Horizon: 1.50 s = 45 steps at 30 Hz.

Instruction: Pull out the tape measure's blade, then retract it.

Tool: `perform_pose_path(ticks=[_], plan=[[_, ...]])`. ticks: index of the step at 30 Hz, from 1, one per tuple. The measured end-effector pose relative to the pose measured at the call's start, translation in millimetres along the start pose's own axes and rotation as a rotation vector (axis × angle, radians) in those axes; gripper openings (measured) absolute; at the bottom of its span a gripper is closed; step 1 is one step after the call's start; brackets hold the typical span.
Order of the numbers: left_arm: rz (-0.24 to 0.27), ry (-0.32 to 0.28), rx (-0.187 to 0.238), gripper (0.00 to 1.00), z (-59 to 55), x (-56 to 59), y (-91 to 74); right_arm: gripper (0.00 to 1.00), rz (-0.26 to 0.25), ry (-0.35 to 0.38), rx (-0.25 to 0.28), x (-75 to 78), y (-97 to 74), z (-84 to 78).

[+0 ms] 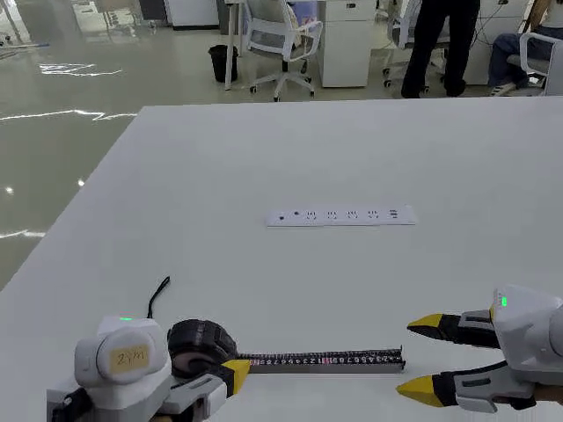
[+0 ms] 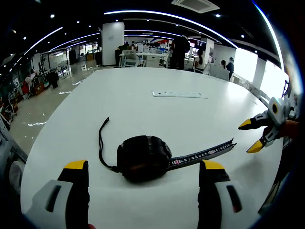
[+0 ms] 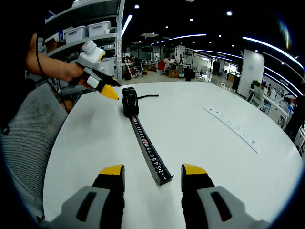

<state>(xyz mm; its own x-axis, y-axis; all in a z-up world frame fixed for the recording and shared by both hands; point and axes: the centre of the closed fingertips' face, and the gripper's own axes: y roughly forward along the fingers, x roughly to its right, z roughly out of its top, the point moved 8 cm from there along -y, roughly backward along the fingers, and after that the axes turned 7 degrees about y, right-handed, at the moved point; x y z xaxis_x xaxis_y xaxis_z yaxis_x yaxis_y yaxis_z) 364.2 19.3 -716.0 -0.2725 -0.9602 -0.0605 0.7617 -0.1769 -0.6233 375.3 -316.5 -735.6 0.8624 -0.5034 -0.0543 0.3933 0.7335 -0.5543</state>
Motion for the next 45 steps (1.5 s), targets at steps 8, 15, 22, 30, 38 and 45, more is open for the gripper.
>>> perform_pose_path(ticks=[8, 15, 22, 30, 38, 45], plan=[[0.021, -0.016, -0.01, 0.93, 1.1, -2.2, 5.8, 0.4, 0.038, -0.036, -0.022, 15.3, 5.7, -5.3], [0.032, -0.023, -0.018, 0.92, 1.5, -2.5, 11.1, 0.33, 0.081, -0.073, -0.045, 22.0, 9.5, -8.4], [0.04, -0.031, -0.024, 0.92, 4.1, -3.7, 17.9, 0.31, 0.138, -0.1, -0.075, 20.4, 17.6, -13.0], [0.043, -0.035, -0.032, 0.9, 2.8, -4.6, 23.5, 0.27, 0.159, -0.117, -0.093, 22.6, 24.8, -17.8], [0.049, -0.038, -0.036, 0.9, -0.3, -4.9, 27.2, 0.22, 0.18, -0.126, -0.09, 22.2, 30.6, -18.7], [0.065, -0.036, -0.033, 0.9, 0.3, -5.5, 30.1, 0.16, 0.185, -0.133, -0.089, 23.7, 31.6, -22.8]])
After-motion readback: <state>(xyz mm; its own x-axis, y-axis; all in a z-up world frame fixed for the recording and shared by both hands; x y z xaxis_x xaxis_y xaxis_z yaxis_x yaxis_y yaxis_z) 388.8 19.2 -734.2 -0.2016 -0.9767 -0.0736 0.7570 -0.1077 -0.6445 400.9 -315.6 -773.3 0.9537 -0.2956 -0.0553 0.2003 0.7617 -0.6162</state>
